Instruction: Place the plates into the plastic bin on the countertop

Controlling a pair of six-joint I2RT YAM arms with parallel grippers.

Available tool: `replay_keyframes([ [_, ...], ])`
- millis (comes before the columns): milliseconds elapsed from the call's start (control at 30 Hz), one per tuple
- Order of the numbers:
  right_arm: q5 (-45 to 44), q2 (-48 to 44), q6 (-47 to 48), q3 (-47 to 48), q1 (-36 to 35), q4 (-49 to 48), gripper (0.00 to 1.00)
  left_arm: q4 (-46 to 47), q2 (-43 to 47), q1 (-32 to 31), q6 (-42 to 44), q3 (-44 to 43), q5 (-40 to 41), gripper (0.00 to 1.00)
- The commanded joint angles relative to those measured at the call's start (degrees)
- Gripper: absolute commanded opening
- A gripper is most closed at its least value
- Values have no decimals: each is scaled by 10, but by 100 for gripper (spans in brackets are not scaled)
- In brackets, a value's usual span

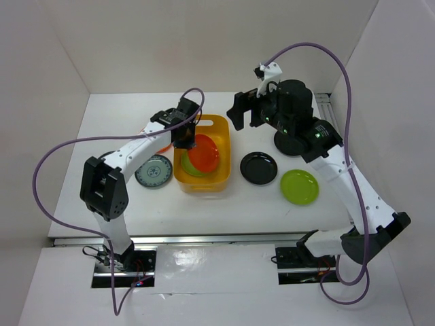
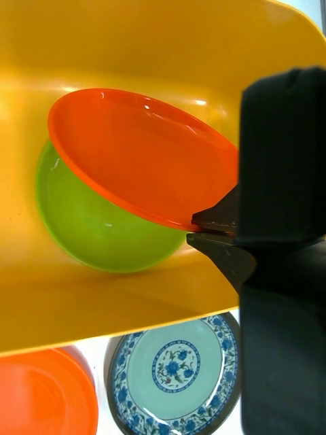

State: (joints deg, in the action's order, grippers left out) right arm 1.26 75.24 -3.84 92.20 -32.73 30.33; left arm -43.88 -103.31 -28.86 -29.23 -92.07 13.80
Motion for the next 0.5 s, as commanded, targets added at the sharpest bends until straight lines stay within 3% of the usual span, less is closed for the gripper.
replay_keyframes([
  [0,10,-21,-5,-4,4,1,100,9,15,7,-18,-27,17,0],
  [367,27,-11,-5,12,4,1,100,28,-16,24,-12,-12,41,0],
  [400,27,-11,-5,12,4,1,100,28,-16,24,-12,-12,41,17],
  [433,27,-11,-5,12,4,1,100,28,-16,24,-12,-7,41,17],
  [467,27,-11,-5,12,4,1,100,35,-16,24,-12,-7,27,33],
])
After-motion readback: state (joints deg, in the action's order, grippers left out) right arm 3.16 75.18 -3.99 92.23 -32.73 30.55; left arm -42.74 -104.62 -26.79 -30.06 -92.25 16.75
